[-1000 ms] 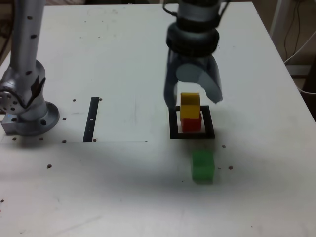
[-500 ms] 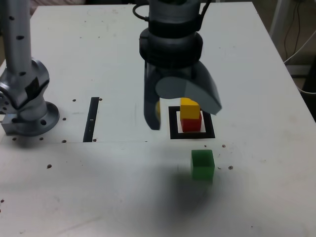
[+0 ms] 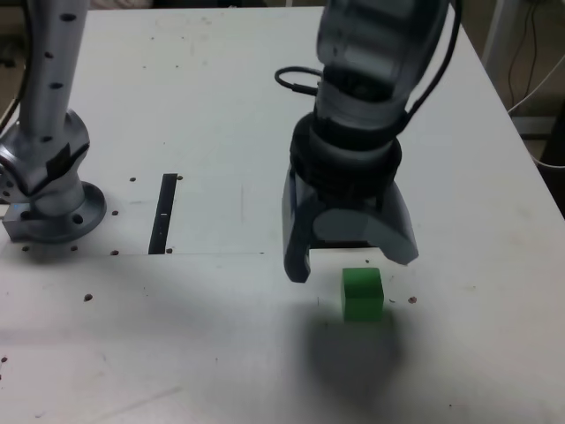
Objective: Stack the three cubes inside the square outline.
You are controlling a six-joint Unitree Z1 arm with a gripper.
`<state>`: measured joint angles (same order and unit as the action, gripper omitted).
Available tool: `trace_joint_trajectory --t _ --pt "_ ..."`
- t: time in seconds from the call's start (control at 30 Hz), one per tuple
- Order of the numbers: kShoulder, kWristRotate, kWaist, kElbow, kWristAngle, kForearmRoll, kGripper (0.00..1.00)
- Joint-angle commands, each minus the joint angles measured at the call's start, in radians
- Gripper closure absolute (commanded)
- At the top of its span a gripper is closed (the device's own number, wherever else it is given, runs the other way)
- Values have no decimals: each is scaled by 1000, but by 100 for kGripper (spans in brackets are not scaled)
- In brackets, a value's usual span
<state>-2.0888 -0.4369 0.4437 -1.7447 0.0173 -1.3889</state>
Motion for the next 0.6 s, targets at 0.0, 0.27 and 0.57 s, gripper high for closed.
trace_joint_trajectory --t 0.0,0.27,0.57 --pt "-19 9 0 -11 1 6 1" --pt "-103 55 -18 -52 12 24 4" --pt "-161 113 -59 -52 54 30 13"
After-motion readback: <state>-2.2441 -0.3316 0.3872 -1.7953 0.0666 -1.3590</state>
